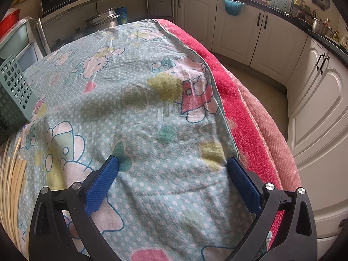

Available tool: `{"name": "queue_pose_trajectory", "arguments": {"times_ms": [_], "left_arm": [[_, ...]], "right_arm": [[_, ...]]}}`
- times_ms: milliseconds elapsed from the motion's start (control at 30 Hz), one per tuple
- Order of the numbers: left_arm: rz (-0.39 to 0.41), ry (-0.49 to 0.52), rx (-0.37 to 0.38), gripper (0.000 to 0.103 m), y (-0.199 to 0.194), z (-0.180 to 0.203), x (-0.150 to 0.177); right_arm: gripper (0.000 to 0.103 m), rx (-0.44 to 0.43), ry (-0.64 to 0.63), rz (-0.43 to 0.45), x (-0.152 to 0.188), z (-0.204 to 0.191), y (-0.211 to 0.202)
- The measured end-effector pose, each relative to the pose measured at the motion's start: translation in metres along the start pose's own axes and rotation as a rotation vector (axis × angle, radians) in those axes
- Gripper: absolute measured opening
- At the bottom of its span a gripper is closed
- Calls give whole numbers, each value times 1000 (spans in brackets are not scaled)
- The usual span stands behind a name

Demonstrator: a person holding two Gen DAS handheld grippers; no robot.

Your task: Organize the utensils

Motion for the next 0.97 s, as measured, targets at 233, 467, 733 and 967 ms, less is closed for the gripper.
{"name": "queue_pose_trajectory", "arguments": {"times_ms": [233,467,733,967], "left_arm": [[0,0,0,93,0,1,1],[0,0,0,93,0,1,0],[0,-1,1,93,0,0,1],[0,2,-2,93,1,0,0]], "right_arm": [[98,0,0,0,0,0,0],[98,0,0,0,0,0,0],[98,1,-1,0,0,0,0],[98,0,0,0,0,-1,0]]}}
Point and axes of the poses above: each gripper's, at about its wrist camera, not at the fingertips, and y roughly the way its jaws point, z to its right, x to its underside, the point moved 4 cm from there along y, roughly the way its jaws point, and after that the axes turned 7 degrees about x, right-handed, at the moved point
